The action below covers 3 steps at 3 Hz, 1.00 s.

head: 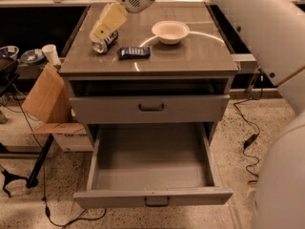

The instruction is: Place pepsi can into middle drawer

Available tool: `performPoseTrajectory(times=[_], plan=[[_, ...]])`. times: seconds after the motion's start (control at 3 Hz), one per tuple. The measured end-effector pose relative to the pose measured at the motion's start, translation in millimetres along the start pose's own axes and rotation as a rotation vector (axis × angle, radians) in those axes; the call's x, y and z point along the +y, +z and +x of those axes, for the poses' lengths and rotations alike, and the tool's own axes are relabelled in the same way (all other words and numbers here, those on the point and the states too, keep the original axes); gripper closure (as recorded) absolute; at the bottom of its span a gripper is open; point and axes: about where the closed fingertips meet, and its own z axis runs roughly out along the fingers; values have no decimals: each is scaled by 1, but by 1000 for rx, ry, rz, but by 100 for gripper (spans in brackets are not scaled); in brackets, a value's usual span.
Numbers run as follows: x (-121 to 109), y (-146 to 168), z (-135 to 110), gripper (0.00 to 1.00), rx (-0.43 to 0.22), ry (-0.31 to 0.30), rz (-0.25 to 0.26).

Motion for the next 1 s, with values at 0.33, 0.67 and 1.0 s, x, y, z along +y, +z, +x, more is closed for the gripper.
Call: performPoseTrajectory(times=[0.33, 0.67, 1.0], plan=[[-27, 52, 3, 0, -124, 143, 36], [-55, 101, 26, 0, -204, 405, 61], [-65, 130, 44, 0, -244, 611, 99]])
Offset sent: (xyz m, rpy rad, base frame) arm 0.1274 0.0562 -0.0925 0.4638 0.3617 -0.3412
